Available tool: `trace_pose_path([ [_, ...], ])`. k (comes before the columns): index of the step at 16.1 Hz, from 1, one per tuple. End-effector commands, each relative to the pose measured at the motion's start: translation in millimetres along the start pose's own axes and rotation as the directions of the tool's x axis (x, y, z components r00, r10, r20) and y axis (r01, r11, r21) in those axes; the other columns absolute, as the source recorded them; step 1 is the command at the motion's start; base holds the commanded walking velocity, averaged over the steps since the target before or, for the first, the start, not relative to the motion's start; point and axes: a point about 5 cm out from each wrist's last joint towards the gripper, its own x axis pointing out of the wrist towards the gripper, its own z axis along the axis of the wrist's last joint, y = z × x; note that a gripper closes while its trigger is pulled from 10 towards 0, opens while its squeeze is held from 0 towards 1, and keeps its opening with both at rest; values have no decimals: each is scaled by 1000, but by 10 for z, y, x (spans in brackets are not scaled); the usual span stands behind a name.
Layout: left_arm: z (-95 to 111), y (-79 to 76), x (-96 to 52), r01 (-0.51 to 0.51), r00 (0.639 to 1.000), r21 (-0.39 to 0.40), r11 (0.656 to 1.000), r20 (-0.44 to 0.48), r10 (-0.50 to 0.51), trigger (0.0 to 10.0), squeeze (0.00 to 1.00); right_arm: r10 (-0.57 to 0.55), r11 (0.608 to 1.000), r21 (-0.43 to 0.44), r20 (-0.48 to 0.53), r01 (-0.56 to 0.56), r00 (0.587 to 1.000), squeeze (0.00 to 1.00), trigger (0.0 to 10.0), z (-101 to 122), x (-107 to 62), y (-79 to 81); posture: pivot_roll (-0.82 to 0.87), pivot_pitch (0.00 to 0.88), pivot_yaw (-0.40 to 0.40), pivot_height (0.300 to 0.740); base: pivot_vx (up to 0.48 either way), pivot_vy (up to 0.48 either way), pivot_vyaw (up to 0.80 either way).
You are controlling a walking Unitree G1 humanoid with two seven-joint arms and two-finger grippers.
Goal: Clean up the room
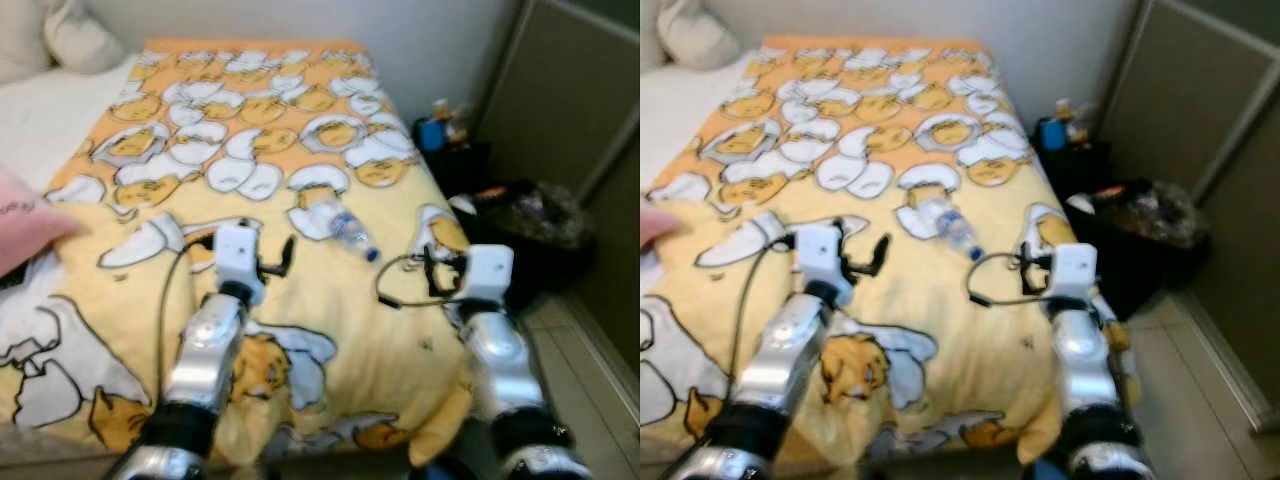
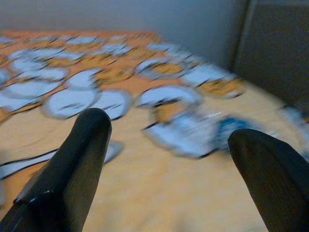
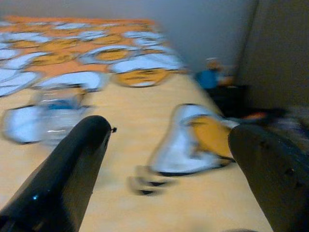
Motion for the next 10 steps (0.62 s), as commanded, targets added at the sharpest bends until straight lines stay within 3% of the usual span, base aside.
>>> trace_pose_path([
  [1,20,-23,-1,-5,1000,7,1000,3,5,10000,0,-21,1000,-6,11,21,1000,0,10000,43,6,-90,-70,0,4,725,0,0,0],
  [8,24,0,-2,-6,1000,31,1000,-7,6,10000,0,-24,1000,9,2,24,1000,0,10000,6,-13,-60,-68,0,17,725,0,0,0],
  [10,23,-1,1,-6,1000,37,999,-9,6,10000,0,-25,1000,-8,0,25,1000,0,10000,5,-13,-61,-69,0,18,725,0,0,719],
])
